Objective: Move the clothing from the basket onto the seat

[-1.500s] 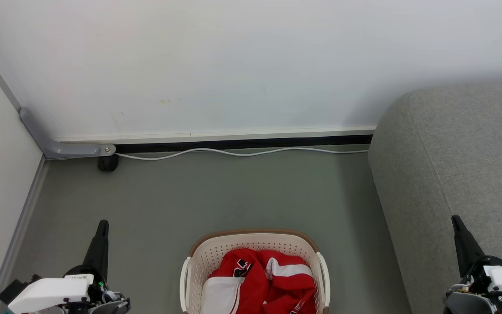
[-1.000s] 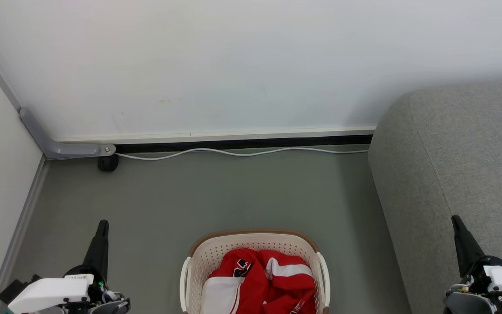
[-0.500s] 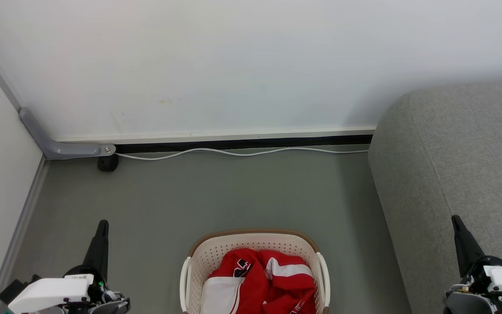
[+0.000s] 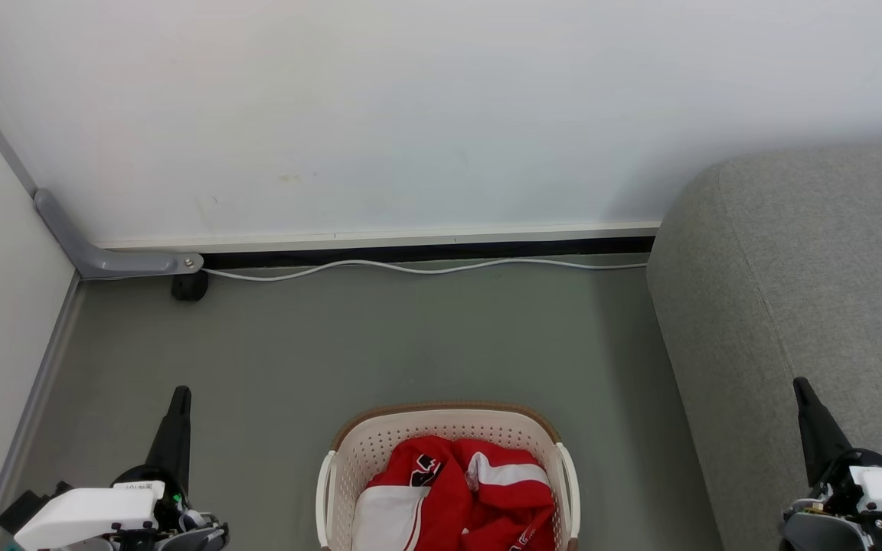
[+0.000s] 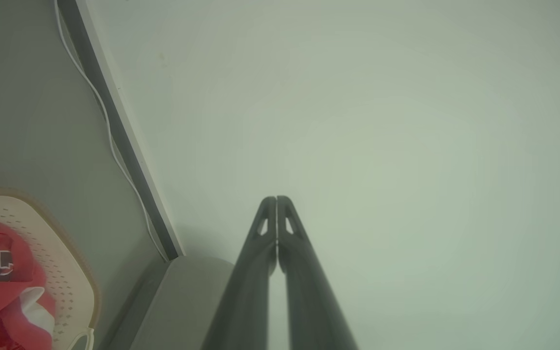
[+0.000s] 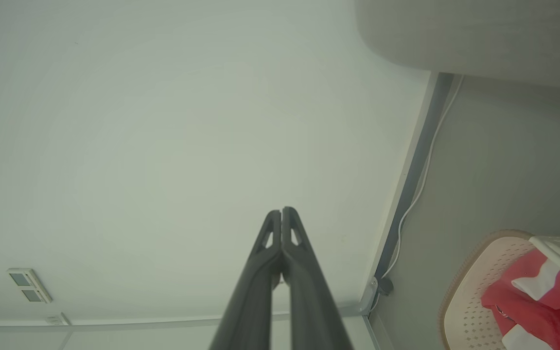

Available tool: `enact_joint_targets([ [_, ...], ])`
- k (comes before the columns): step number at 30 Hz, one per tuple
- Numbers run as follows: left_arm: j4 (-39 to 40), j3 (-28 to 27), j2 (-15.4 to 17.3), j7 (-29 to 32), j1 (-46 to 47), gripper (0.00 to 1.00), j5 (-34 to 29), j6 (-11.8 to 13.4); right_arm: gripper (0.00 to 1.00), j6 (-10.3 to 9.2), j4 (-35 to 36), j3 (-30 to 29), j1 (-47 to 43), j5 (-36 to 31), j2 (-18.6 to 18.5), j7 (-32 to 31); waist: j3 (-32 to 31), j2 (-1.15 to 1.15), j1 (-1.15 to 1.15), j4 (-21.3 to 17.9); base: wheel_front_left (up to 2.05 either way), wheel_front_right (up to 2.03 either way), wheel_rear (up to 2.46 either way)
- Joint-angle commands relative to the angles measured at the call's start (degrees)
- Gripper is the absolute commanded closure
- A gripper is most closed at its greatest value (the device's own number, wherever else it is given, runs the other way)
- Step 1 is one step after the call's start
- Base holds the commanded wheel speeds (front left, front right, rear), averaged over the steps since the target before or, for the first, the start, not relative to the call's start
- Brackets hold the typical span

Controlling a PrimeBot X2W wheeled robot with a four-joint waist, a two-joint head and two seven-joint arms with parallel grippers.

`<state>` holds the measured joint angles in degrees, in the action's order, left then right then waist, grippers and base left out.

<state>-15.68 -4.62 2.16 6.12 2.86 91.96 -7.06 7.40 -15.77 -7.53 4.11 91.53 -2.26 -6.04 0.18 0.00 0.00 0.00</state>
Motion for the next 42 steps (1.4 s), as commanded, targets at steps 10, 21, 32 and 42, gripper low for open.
enact_joint_targets([
  [10,1.7,-1.9,0.7,0.3,3.3,1.00,0.2,-0.4,1.00,0.09,1.7,1.0,2.1,0.7,-0.6,-0.4,0.0,0.00,0.00,0.0,0.00,0.00,0.00],
  [21,1.7,-1.9,0.7,0.3,3.3,1.00,0.2,-0.4,1.00,0.09,1.7,1.0,2.1,0.7,-0.6,-0.4,0.0,0.00,0.00,0.0,0.00,0.00,0.00],
  [32,-3.2,0.5,-1.1,-0.5,-1.9,0.00,-0.1,0.1,0.00,0.00,-2.9,0.5,-1.7,0.0,0.9,0.0,0.2,0.00,0.01,0.0,0.00,0.00,0.00],
  [42,-3.4,1.5,-1.0,-2.2,-0.5,0.00,-0.9,0.0,0.00,0.01,-2.4,1.4,-0.3,-1.1,-0.1,0.5,0.2,0.00,0.01,-0.1,0.00,0.00,0.00],
])
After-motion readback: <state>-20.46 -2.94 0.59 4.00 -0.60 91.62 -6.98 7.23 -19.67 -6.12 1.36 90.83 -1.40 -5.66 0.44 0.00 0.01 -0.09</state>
